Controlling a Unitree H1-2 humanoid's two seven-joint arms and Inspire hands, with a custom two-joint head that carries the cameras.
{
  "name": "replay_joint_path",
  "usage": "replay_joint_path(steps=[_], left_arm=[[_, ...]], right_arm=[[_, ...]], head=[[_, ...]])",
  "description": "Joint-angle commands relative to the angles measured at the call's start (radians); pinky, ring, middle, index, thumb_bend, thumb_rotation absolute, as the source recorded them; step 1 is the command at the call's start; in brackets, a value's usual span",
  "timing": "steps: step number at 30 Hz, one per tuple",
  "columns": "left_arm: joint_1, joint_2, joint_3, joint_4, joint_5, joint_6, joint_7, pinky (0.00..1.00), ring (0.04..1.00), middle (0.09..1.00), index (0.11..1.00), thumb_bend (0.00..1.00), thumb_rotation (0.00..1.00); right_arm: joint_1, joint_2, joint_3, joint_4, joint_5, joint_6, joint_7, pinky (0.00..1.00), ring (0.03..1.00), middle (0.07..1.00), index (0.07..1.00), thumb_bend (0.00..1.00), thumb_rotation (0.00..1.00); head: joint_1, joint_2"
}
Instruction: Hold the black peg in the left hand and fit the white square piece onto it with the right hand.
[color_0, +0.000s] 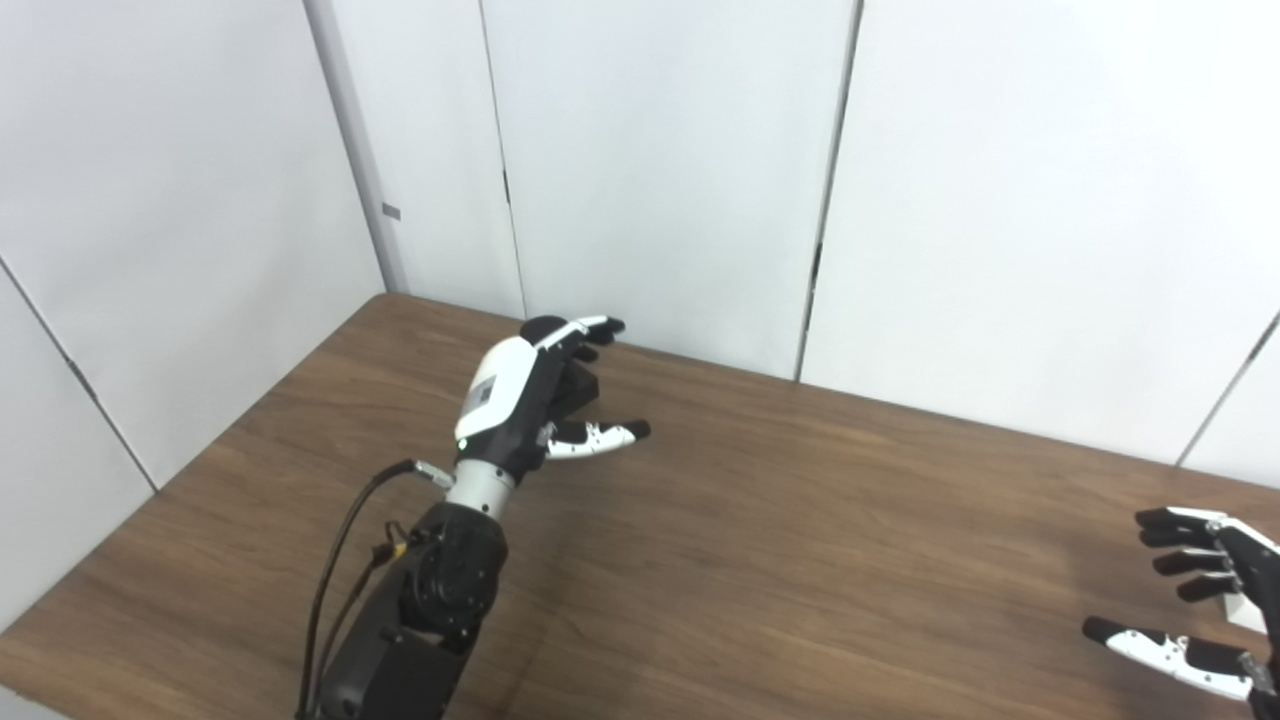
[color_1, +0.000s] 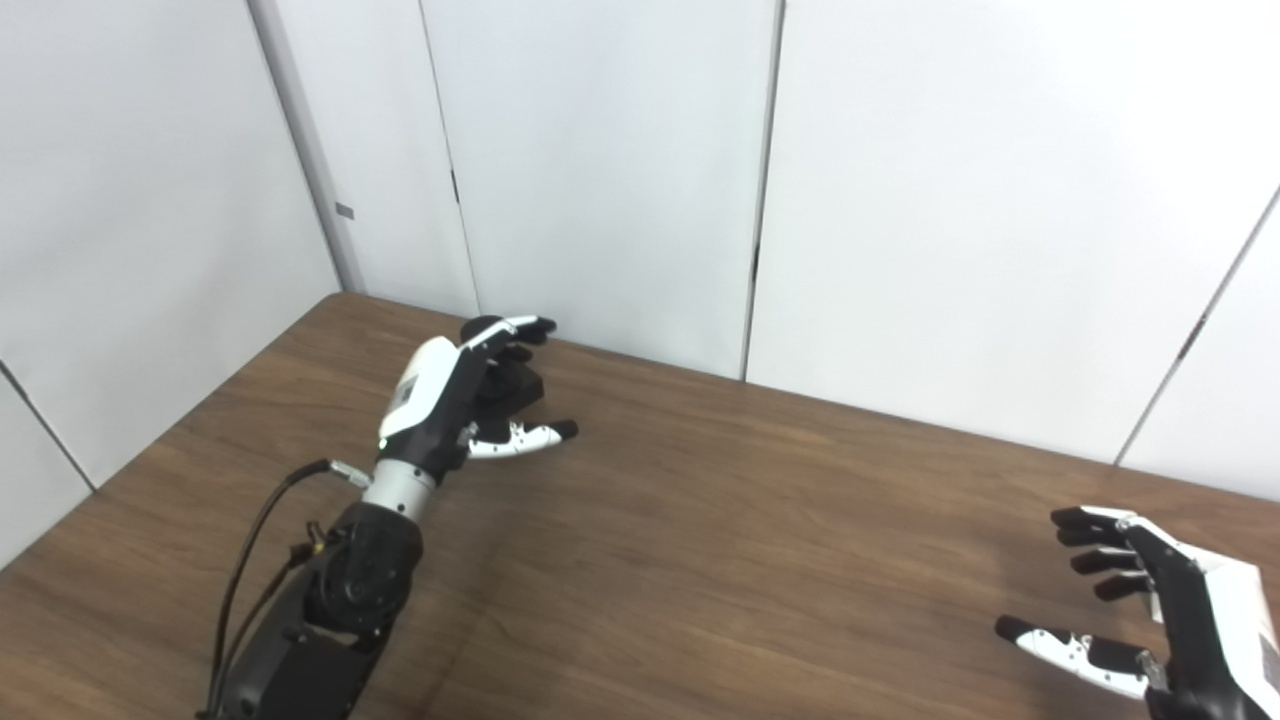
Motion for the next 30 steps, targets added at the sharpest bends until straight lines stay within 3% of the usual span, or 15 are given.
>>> replay_joint_path(steps=[1,5,10,16,24,30], left_arm=[[-0.059,0.037,0.019,-0.031,0.017,-0.001,0.031,0.64,0.779,0.820,0.822,0.85,0.19],[-0.070,0.067,0.027,-0.024,0.029,0.013,0.030,0.64,0.788,0.829,0.831,0.84,0.21],[-0.078,0.099,0.029,-0.033,0.064,0.071,0.016,0.76,0.898,0.915,0.870,0.87,0.27],[-0.099,0.123,0.021,-0.011,0.146,0.127,0.048,0.85,0.988,0.981,0.891,0.94,0.33],[-0.129,0.147,-0.010,-0.005,0.275,0.298,0.013,0.88,1.000,1.000,0.896,1.00,0.43],[-0.148,0.155,-0.041,0.037,0.329,0.373,0.009,0.83,0.999,0.994,0.872,1.00,0.42]], right_arm=[[-0.027,-0.011,-0.014,-0.046,0.008,-0.002,-0.005,0.50,0.596,0.649,0.655,0.72,0.00],[-0.027,-0.012,-0.013,-0.051,0.014,-0.003,-0.003,0.49,0.591,0.647,0.653,0.72,0.00],[-0.026,-0.015,-0.014,-0.052,0.022,-0.005,-0.001,0.49,0.593,0.648,0.655,0.72,0.00],[-0.026,-0.010,-0.011,-0.068,0.023,0.015,0.008,0.49,0.587,0.647,0.655,0.71,0.00],[-0.026,-0.008,-0.010,-0.068,0.024,0.011,0.004,0.48,0.581,0.643,0.653,0.70,0.00],[-0.029,-0.007,-0.010,-0.069,0.026,0.010,0.004,0.46,0.572,0.640,0.650,0.69,0.00]], head=[[-0.001,0.001],[0.001,0.003],[0.002,0.005],[0.004,0.007],[0.004,0.007],[0.004,0.014]])
